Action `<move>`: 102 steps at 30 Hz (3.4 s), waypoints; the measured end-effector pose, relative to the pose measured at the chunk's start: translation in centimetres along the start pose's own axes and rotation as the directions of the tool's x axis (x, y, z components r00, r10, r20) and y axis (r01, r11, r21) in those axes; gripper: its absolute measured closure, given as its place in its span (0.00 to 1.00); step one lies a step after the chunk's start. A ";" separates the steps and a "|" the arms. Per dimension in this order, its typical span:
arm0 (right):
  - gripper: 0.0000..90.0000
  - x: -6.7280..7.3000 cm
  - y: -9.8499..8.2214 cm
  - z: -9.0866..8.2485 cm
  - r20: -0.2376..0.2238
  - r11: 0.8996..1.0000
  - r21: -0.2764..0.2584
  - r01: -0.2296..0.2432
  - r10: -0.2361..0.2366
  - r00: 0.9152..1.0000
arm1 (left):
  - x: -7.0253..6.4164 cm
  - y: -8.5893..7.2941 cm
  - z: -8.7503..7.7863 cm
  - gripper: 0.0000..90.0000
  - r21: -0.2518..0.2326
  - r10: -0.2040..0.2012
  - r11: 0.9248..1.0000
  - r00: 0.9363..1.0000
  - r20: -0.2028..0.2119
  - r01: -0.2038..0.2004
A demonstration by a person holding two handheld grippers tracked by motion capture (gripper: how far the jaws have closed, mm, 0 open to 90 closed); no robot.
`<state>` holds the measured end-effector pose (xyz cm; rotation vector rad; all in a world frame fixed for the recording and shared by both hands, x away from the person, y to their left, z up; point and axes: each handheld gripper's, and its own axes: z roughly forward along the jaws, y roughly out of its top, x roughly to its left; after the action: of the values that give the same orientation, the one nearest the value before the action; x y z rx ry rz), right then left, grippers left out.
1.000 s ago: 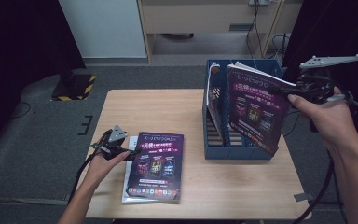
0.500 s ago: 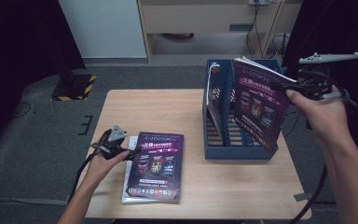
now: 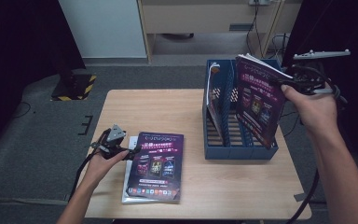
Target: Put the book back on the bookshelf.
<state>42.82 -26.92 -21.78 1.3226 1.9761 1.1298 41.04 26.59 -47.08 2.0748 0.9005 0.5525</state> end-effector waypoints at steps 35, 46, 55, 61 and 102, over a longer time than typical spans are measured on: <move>0.94 0.5 -0.1 4.4 0.070 0.995 -0.052 -0.090 0.094 0.993 | -0.1 0.0 -0.1 0.07 -0.001 0.001 1.000 1.000 0.008 -0.001; 0.94 0.8 -1.0 5.5 0.091 0.993 -0.081 -0.091 0.098 0.991 | -0.2 0.0 0.0 0.07 0.002 0.006 1.000 1.000 0.006 -0.006; 0.94 1.3 -1.4 6.6 0.097 0.993 -0.083 -0.082 0.090 0.991 | -0.2 0.0 -0.1 0.07 0.000 0.005 1.000 1.000 0.006 -0.005; 0.94 1.5 -1.4 7.1 0.097 0.994 -0.078 -0.079 0.087 0.992 | -0.1 0.0 -0.2 0.07 -0.003 0.004 1.000 1.000 0.008 -0.004; 0.94 2.3 -4.0 9.8 0.097 0.994 -0.073 -0.084 0.091 0.991 | -0.2 0.0 -0.2 0.07 -0.002 0.003 1.000 1.000 0.010 -0.003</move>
<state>47.39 -22.01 -30.28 1.4140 1.8076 1.1383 40.84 26.55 -46.98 2.0754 0.8907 0.5445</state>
